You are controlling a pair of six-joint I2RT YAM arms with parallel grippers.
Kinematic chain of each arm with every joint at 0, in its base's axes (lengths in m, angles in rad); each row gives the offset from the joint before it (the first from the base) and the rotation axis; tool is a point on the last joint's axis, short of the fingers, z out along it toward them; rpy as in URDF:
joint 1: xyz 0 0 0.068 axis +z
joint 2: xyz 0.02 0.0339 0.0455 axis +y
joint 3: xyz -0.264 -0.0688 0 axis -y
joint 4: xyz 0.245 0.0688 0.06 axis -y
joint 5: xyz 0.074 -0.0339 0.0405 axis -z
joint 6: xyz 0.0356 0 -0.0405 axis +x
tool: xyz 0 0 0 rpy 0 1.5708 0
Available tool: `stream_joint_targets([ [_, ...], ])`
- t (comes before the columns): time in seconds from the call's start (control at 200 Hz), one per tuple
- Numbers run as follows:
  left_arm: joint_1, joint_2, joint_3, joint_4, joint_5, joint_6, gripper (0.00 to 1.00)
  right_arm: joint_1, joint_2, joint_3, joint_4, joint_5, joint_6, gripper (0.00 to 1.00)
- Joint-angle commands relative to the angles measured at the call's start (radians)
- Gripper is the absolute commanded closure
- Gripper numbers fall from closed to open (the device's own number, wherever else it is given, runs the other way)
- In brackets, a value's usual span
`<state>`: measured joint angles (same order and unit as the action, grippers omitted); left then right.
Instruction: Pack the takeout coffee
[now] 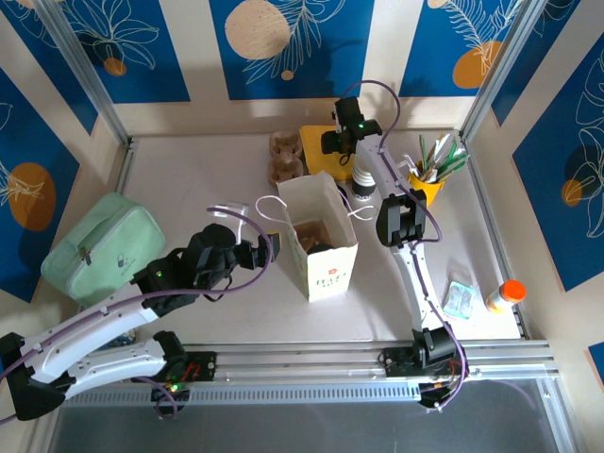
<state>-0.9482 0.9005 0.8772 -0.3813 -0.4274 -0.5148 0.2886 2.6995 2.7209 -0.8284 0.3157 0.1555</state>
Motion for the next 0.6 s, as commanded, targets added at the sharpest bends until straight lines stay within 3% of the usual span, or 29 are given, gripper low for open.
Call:
stream_joint_targets([
  [0.0, 0.009, -0.006, -0.01, 0.019, -0.007, 0.02, 0.03, 0.006, 0.032, 0.024, 0.002, 0.018, -0.019, 0.29],
  [0.595, 0.009, -0.008, -0.012, 0.024, -0.008, 0.022, 0.03, 0.006, 0.06, -0.011, 0.001, 0.041, -0.028, 0.32],
])
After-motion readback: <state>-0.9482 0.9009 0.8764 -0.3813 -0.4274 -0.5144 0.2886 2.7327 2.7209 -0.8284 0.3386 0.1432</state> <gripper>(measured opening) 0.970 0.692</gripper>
